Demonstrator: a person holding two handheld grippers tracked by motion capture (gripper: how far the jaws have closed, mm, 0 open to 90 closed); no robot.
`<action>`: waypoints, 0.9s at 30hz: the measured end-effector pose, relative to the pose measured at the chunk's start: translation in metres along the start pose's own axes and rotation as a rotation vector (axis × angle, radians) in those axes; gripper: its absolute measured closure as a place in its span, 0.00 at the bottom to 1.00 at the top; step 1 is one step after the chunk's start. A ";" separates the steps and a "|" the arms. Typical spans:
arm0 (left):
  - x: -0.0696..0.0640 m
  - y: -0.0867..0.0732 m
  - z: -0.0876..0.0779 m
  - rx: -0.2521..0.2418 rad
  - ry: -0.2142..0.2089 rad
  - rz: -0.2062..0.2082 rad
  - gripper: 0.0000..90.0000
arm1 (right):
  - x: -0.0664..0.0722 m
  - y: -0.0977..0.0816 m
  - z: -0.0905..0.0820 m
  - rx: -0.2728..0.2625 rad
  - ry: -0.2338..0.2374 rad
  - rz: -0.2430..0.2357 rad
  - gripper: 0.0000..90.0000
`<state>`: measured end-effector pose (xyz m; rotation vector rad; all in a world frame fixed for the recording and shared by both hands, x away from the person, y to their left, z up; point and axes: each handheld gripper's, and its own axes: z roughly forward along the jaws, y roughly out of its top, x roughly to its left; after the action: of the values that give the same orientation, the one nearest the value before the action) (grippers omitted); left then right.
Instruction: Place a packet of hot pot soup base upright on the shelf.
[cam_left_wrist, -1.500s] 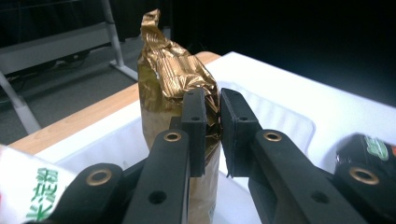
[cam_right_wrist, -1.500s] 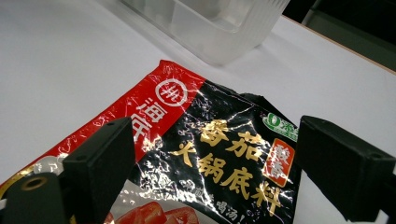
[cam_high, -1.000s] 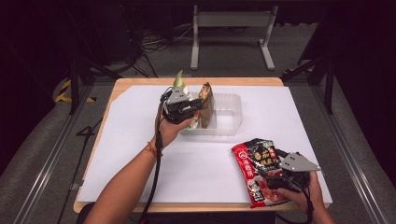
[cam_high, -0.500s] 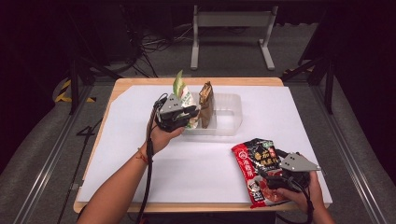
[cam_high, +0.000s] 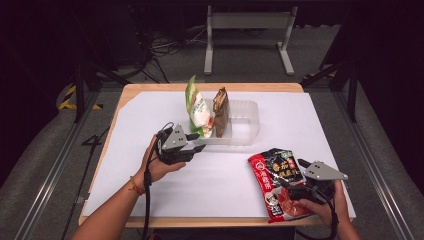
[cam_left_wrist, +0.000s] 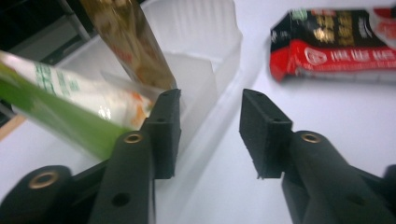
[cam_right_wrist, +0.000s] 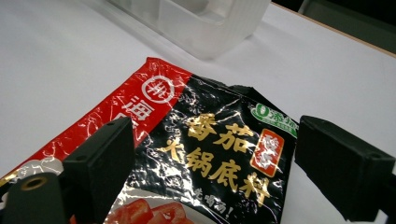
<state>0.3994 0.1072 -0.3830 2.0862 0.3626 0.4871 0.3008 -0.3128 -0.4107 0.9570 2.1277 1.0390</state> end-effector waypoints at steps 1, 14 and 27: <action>-0.002 -0.004 -0.002 0.010 0.001 -0.001 0.62 | 0.000 0.000 0.000 0.000 0.000 0.000 0.14; -0.012 -0.067 -0.037 0.101 0.012 -0.076 0.29 | -0.010 -0.003 0.002 0.044 0.027 0.044 0.14; -0.015 -0.094 -0.055 0.123 0.053 -0.119 0.18 | -0.016 -0.002 0.007 0.050 0.108 0.088 0.18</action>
<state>0.3542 0.1904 -0.4387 2.1580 0.5562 0.4597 0.3150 -0.3236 -0.4131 1.0485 2.2264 1.1083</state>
